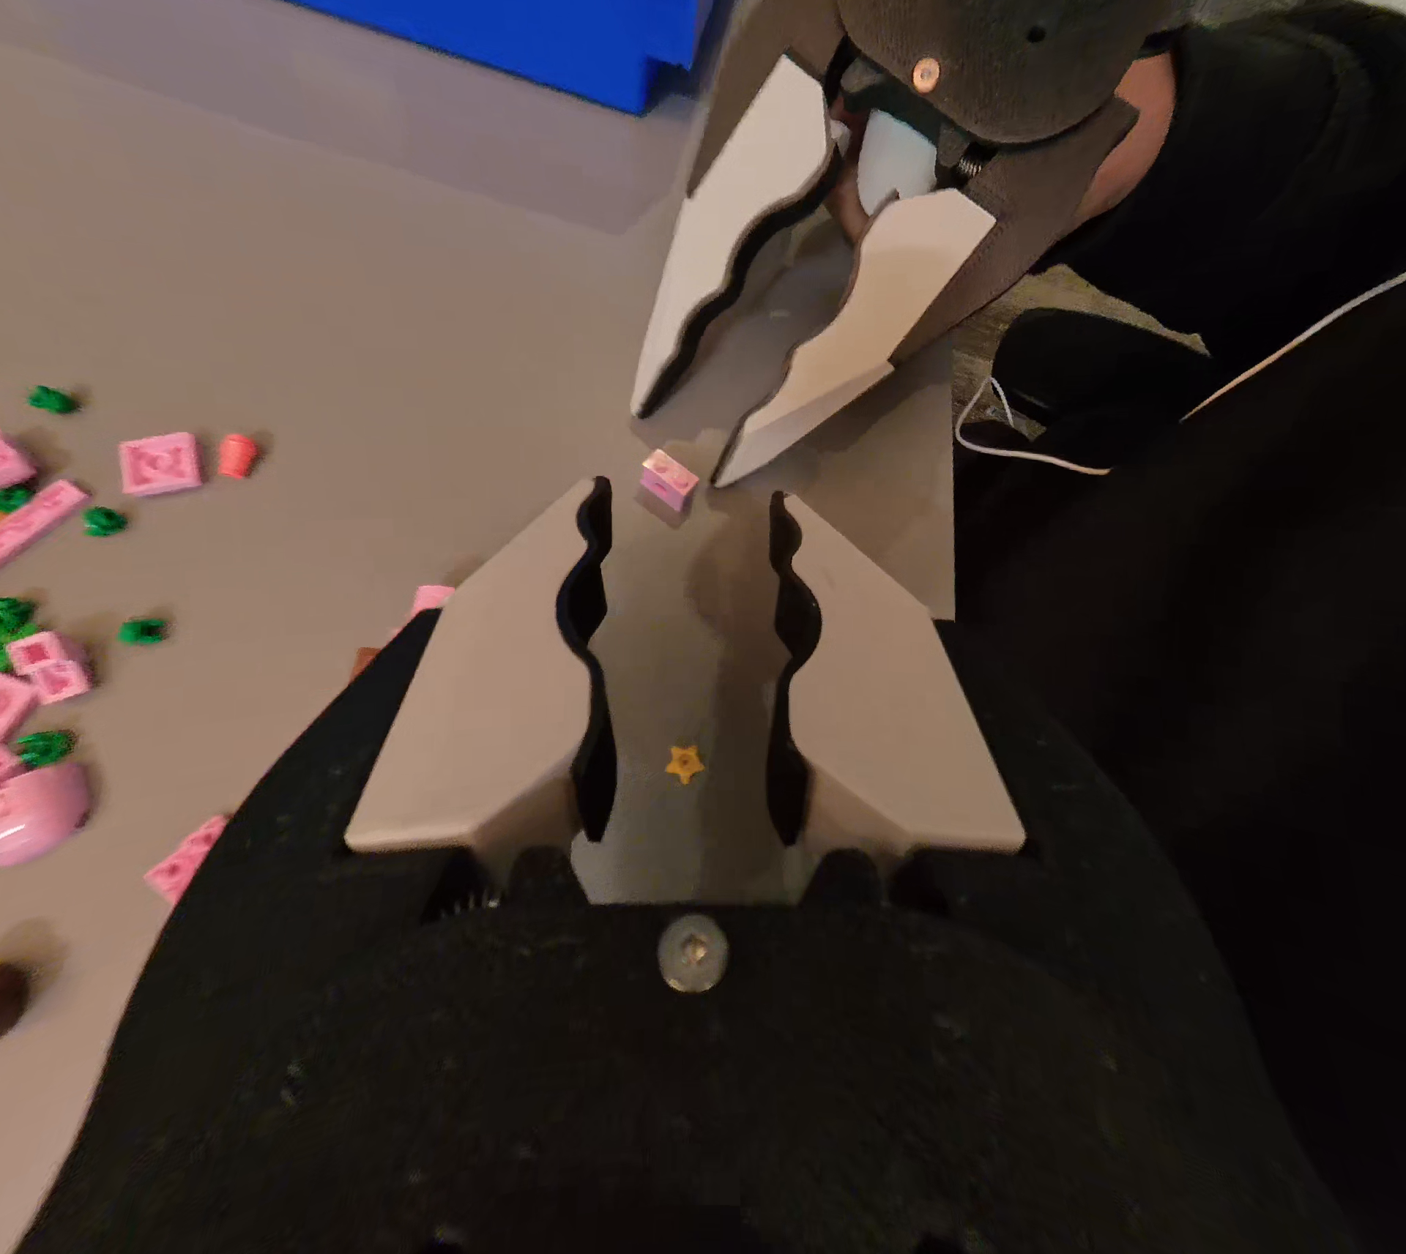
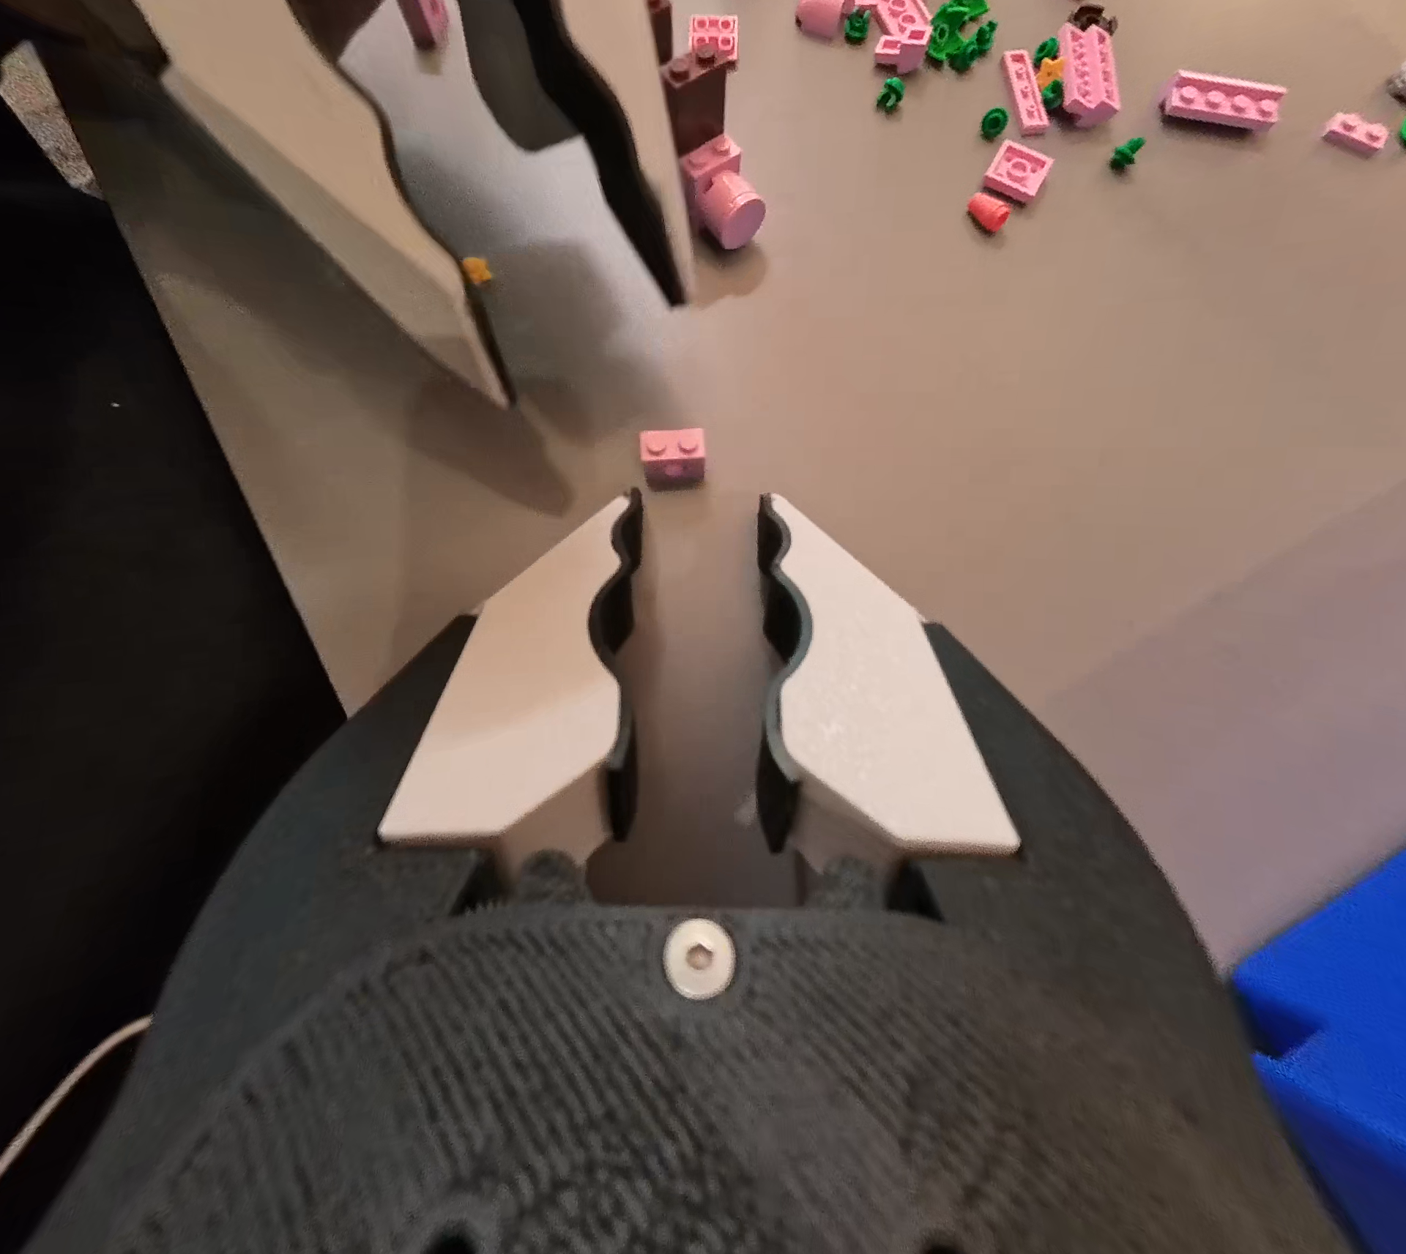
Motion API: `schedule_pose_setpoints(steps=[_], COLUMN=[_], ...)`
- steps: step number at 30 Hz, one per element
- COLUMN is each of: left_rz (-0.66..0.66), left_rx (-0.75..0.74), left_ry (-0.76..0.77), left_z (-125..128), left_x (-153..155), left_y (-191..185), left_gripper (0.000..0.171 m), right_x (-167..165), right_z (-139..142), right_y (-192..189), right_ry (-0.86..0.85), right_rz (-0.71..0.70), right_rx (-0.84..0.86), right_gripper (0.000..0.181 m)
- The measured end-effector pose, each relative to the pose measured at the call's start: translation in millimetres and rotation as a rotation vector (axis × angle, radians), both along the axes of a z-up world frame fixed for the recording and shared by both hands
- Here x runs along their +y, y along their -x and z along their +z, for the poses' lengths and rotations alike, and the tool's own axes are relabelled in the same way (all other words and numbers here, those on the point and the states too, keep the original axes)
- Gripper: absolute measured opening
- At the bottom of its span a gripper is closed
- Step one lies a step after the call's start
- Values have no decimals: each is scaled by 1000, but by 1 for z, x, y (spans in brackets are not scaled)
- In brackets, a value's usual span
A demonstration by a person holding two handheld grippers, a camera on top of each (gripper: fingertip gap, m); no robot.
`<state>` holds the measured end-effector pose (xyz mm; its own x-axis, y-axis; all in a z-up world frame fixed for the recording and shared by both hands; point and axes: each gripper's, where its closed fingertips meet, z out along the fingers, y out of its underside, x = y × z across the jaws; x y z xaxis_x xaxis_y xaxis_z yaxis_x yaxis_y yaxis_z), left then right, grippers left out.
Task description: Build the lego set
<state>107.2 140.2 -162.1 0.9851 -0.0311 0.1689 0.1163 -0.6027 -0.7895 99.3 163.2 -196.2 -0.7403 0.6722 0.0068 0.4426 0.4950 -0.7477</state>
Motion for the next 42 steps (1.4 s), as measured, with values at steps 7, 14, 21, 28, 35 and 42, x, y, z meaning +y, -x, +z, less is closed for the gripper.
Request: schedule_pose_setpoints(steps=[7,14,21,28,35,42], left_rz=[138,329,356,389,399,589], left_rx=[-17,87,-89,-47,-18,206], left_ry=[-265,-228,-269,-244,-211,-144], left_z=[106,70,40,36,30,31], left_x=[-31,-73,-103,-109,-110,-145], left_y=[81,149,158,165,168,210], left_gripper=[40,29,7,0,1,17], right_x=[3,-6,-35,-66,-49,-30], right_z=[33,72,65,63,53,82], right_y=[17,77,129,177,198,194], right_ry=[81,129,73,101,31,345], right_rz=[-39,-141,-85,10,-60,-183], right_rx=[63,215,194,161,191,197], right_gripper=[24,18,17,9,4,4])
